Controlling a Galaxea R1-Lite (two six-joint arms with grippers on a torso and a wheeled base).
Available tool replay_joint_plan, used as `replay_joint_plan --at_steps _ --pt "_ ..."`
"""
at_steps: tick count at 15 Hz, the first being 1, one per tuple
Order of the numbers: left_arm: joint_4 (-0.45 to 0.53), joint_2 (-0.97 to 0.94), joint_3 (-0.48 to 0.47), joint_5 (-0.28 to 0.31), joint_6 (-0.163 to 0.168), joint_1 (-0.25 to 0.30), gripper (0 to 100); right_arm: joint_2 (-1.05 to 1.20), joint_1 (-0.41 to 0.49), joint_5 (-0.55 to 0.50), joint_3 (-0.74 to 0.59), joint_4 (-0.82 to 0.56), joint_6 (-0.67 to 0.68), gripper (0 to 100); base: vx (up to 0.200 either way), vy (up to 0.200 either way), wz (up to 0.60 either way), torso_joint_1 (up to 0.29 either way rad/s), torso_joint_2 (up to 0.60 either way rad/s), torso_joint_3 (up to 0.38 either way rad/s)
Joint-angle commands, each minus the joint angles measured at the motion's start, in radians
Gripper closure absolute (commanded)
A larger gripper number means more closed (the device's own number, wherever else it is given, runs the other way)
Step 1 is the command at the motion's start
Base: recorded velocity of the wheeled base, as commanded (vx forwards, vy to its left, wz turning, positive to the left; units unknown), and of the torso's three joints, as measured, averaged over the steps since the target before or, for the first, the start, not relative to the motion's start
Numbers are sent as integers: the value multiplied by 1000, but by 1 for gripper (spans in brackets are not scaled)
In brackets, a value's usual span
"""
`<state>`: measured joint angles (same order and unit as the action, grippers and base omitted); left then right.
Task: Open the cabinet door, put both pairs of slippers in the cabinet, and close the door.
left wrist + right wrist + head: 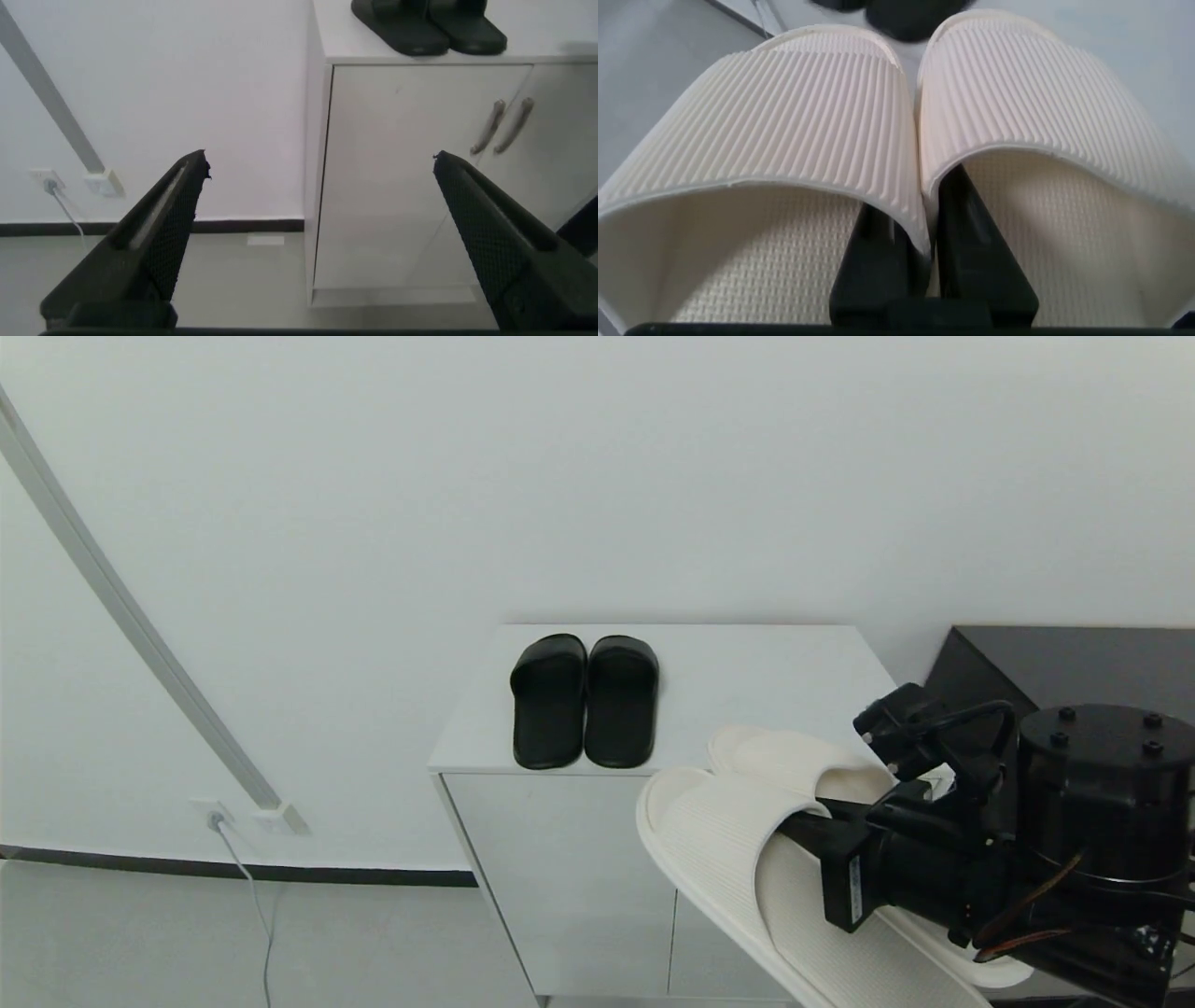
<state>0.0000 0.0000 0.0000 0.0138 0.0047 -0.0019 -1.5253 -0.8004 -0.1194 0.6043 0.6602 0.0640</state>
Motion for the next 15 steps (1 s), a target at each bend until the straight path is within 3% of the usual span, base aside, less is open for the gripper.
replay_joint_plan --at_steps 1,10,15 --pt "0 0 0 0 0 0 0 -3 0 0 -4 1 0 100 0 0 0 0 0 0" --pt "0 0 0 -2 1 0 0 -9 0 -3 -8 1 0 100 0 0 0 0 0 0" --pt "0 0 0 -2 1 0 0 -1 0 -5 -32 2 0 100 0 0 0 -131 302 172"
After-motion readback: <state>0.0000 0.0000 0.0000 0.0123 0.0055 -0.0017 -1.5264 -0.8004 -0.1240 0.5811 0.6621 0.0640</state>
